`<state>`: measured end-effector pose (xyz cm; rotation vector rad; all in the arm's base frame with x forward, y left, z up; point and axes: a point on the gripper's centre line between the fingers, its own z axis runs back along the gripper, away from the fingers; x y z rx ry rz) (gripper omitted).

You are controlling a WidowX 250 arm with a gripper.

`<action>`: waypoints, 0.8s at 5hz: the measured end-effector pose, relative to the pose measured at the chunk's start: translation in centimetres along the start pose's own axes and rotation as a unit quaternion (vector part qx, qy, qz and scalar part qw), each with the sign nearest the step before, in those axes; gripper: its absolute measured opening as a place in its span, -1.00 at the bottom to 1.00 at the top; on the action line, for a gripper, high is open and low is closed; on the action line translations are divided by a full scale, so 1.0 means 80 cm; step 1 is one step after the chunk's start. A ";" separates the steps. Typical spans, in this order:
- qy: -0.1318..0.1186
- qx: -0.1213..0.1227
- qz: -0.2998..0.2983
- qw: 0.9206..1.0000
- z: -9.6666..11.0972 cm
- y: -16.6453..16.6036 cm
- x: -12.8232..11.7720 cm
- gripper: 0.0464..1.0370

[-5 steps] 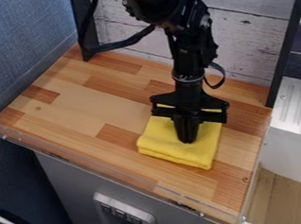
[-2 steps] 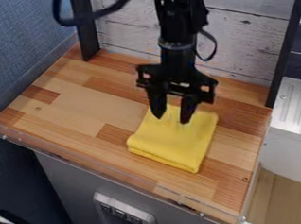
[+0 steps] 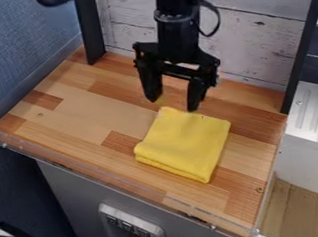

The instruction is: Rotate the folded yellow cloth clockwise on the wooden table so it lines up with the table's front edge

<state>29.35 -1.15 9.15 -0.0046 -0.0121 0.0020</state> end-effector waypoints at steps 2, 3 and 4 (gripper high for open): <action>-0.008 0.000 -0.007 1.000 0.006 -0.001 0.007 0.92; -0.003 0.001 -0.012 1.000 -0.002 -0.011 0.008 0.92; 0.002 0.001 -0.007 1.000 -0.008 -0.015 0.009 0.92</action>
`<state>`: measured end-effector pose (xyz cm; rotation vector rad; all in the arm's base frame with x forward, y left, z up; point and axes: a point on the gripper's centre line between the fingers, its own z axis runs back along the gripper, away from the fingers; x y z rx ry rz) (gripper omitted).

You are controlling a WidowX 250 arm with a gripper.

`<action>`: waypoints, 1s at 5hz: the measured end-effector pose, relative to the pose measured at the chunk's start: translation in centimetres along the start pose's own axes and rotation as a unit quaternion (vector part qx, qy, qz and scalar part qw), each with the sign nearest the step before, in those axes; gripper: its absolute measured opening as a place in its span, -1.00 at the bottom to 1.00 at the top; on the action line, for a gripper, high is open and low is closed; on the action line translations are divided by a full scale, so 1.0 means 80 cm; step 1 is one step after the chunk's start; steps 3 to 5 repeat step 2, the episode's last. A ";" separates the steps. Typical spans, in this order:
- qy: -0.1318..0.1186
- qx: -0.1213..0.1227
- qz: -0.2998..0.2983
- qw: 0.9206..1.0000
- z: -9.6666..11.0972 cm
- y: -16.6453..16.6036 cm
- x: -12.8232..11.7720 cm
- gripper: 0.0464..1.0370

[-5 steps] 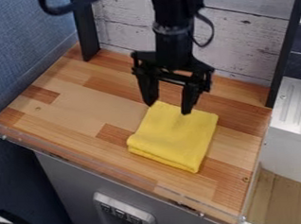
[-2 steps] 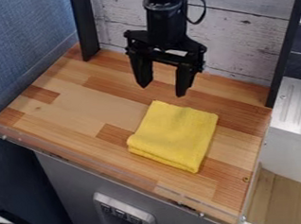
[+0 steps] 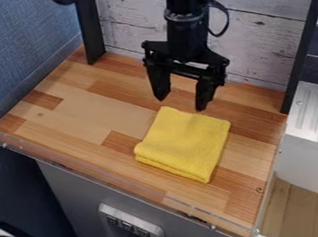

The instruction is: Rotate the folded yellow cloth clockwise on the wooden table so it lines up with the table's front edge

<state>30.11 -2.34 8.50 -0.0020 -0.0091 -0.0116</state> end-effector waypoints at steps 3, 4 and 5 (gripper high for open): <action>-0.004 0.002 0.006 1.000 -0.007 -0.002 0.002 0.92; -0.004 0.002 0.006 1.000 -0.007 -0.002 0.002 0.92; -0.004 0.002 0.006 1.000 -0.007 -0.002 0.002 0.92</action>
